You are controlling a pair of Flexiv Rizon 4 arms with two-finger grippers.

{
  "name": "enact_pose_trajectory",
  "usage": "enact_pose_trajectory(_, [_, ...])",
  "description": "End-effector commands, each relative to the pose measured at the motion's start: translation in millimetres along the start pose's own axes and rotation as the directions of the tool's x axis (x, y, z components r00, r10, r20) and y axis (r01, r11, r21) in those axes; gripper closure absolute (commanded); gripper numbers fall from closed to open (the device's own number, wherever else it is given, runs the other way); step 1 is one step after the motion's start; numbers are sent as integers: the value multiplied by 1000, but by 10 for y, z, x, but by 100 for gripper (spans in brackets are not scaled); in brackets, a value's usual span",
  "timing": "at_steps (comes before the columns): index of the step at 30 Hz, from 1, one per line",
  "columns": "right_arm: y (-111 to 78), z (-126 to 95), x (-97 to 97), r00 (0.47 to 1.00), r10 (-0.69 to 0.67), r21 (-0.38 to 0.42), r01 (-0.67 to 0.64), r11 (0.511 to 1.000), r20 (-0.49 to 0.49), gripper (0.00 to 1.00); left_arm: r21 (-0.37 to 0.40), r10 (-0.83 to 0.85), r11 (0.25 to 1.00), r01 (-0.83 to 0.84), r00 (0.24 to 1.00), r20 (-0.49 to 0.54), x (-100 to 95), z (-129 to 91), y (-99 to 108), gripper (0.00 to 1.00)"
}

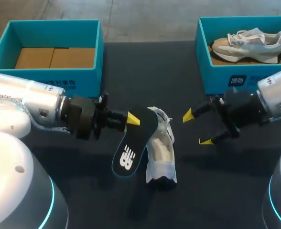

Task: Take the shoe out of the shoebox, open the shoe tongue, remove and reinsert the insole, then place the shoe into the shoebox

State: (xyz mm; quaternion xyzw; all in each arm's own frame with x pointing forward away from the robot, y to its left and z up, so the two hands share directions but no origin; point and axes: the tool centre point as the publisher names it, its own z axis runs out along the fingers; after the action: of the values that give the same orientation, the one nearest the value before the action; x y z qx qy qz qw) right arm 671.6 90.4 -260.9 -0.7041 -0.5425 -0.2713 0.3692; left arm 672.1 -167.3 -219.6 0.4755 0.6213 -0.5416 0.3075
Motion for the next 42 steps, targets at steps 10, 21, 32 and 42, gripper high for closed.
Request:
enact_pose_trajectory(10, [-288, -130, -89, 997, -24, 16, 23, 1000, 75, 0, 86, -92, 991, 99, 992, -85, 222, 138, -370, 100])
enact_pose_trajectory(21, [-444, -80, -74, 990, -31, 65, 23, 998, 138, 0, 148, -133, 978, 146, 987, -92, 353, 270, -441, 100])
enact_pose_trajectory(32, [-444, -80, -74, 990, -31, 65, 23, 998, 138, 0, 148, -133, 978, 146, 987, -92, 353, 270, -441, 100])
enact_pose_trajectory(42, [-614, -60, -24, 979, -100, 80, 87, 993, 179, 0, 154, -226, 959, 238, 970, -94, 480, 424, -501, 100])
